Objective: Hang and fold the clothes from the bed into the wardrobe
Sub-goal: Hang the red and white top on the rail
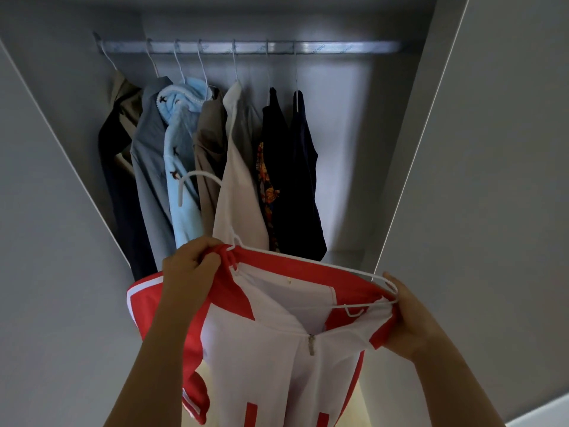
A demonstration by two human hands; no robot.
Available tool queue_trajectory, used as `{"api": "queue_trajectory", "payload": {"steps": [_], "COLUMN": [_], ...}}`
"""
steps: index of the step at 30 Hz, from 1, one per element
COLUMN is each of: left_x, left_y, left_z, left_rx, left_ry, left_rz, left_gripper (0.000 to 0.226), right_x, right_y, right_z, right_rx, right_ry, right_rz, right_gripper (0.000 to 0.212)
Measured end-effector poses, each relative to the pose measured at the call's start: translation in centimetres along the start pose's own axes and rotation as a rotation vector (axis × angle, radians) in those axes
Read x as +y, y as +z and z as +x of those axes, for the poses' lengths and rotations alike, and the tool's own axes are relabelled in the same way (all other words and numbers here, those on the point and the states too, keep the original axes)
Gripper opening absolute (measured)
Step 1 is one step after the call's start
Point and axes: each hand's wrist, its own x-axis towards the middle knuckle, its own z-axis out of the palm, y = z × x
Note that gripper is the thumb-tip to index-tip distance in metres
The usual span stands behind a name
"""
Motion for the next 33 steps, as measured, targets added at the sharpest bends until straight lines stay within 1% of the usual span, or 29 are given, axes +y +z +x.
{"api": "queue_trajectory", "payload": {"steps": [2, 3, 5, 7, 8, 11, 12, 15, 17, 18, 19, 22, 23, 24, 25, 27, 28, 29, 31, 32, 33], "left_x": [0.3, 0.3, 0.6, 0.5, 0.3, 0.1, 0.2, 0.8, 1.4, 1.7, 2.1, 2.9, 3.0, 3.1, 3.1, 3.2, 3.3, 3.4, 3.6, 3.9, 4.2], "left_y": [0.1, 0.1, -0.3, -0.8, -0.8, -0.3, 0.1, 1.6, 3.0, 3.6, 4.2, 5.1, 5.2, 5.2, 5.1, 4.7, 4.5, 4.3, 3.9, 3.9, 3.9], "left_z": [-0.1, -0.1, -0.4, -0.7, -0.8, -0.9, -0.9, -1.2, -1.6, -1.9, -2.2, -2.4, -2.3, -2.2, -2.1, -2.0, -2.0, -2.0, -1.8, -1.8, -1.9], "left_rx": [-0.056, -0.086, -0.175, -0.284, -0.309, -0.268, -0.262, -0.277, -0.235, -0.197, -0.156, -0.105, -0.103, -0.106, -0.107, -0.115, -0.124, -0.135, -0.147, -0.149, -0.149], "left_ry": [-0.017, -0.010, 0.011, 0.047, 0.068, 0.148, 0.190, 0.311, 0.329, 0.323, 0.314, 0.237, 0.218, 0.201, 0.191, 0.182, 0.182, 0.191, 0.223, 0.240, 0.262], "left_rz": [0.015, 0.010, -0.030, -0.059, -0.030, 0.141, 0.207, 0.399, 0.471, 0.490, 0.500, 0.446, 0.402, 0.357, 0.314, 0.248, 0.223, 0.196, 0.153, 0.143, 0.130], "left_gripper": [0.041, 0.034, 0.010, 0.021, 0.019, 0.006, 0.009, 0.018, 0.025, 0.026, 0.027, 0.026, 0.025, 0.023, 0.021, 0.018, 0.019, 0.022, 0.032, 0.032, 0.026], "right_x": [0.1, 0.1, 0.0, -0.1, -0.1, 0.4, 0.5, 0.6, 0.7, 0.8, 1.0, 1.7, 1.6, 1.3, 1.0, 0.3, -0.2, -0.7, -1.6, -1.8, -1.7], "right_y": [0.8, 1.1, 1.5, 1.6, 1.6, 2.1, 2.4, 3.8, 5.0, 5.7, 6.5, 8.1, 8.2, 8.1, 7.9, 7.2, 6.9, 6.6, 6.2, 6.2, 6.4], "right_z": [0.0, 0.0, 0.0, 0.2, 0.3, 0.4, 0.4, 0.3, -0.3, -0.6, -1.0, -2.0, -2.2, -2.4, -2.5, -2.6, -2.6, -2.6, -2.6, -2.6, -2.6], "right_rx": [0.096, 0.138, 0.227, 0.324, 0.373, 0.491, 0.513, 0.518, 0.466, 0.411, 0.338, 0.112, 0.072, 0.069, 0.118, 0.347, 0.458, 0.528, 0.570, 0.555, 0.524], "right_ry": [-0.021, -0.032, -0.093, -0.229, -0.303, -0.473, -0.522, -0.647, -0.705, -0.727, -0.741, -0.752, -0.778, -0.820, -0.886, -1.038, -1.074, -1.062, -0.965, -0.935, -0.924], "right_rz": [-0.071, -0.089, -0.133, -0.208, -0.267, -0.445, -0.506, -0.622, -0.642, -0.650, -0.685, -0.960, -1.030, -1.086, -1.127, -1.151, -1.140, -1.131, -1.120, -1.149, -1.205], "right_gripper": [0.024, 0.019, 0.014, 0.009, 0.012, 0.015, 0.013, 0.011, 0.011, 0.009, 0.008, 0.012, 0.012, 0.009, 0.008, 0.013, 0.014, 0.016, 0.021, 0.023, 0.025]}}
